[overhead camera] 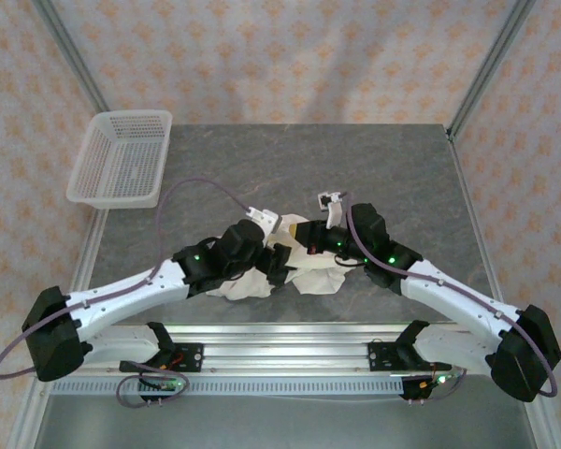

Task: Fold the inside-out t-shirt

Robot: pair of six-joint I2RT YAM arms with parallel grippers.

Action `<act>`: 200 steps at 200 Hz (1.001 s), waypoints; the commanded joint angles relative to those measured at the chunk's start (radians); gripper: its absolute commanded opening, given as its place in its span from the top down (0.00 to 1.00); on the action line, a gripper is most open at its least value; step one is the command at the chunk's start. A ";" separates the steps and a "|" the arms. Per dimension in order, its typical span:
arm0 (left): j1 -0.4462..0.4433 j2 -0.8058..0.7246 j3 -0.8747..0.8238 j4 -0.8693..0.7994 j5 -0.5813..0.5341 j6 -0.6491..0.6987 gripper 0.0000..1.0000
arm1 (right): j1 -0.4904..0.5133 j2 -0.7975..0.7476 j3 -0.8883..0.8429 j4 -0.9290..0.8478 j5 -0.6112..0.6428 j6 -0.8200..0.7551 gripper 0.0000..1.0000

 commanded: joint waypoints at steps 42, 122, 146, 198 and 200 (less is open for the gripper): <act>0.025 0.041 0.058 0.025 -0.309 -0.157 0.38 | -0.003 -0.014 0.012 0.074 -0.036 0.022 1.00; 0.183 -0.116 0.058 -0.010 0.112 -0.139 1.00 | -0.003 0.007 0.024 -0.124 0.092 -0.026 1.00; 0.195 -0.143 0.055 -0.002 0.157 -0.157 1.00 | -0.003 0.014 0.039 -0.248 0.221 -0.075 0.97; 0.198 -0.116 0.075 0.087 0.451 -0.110 1.00 | 0.022 -0.081 -0.008 -0.293 0.249 -0.156 0.68; 0.198 -0.115 0.075 0.082 0.446 -0.109 1.00 | 0.023 -0.084 -0.010 -0.289 0.252 -0.159 0.68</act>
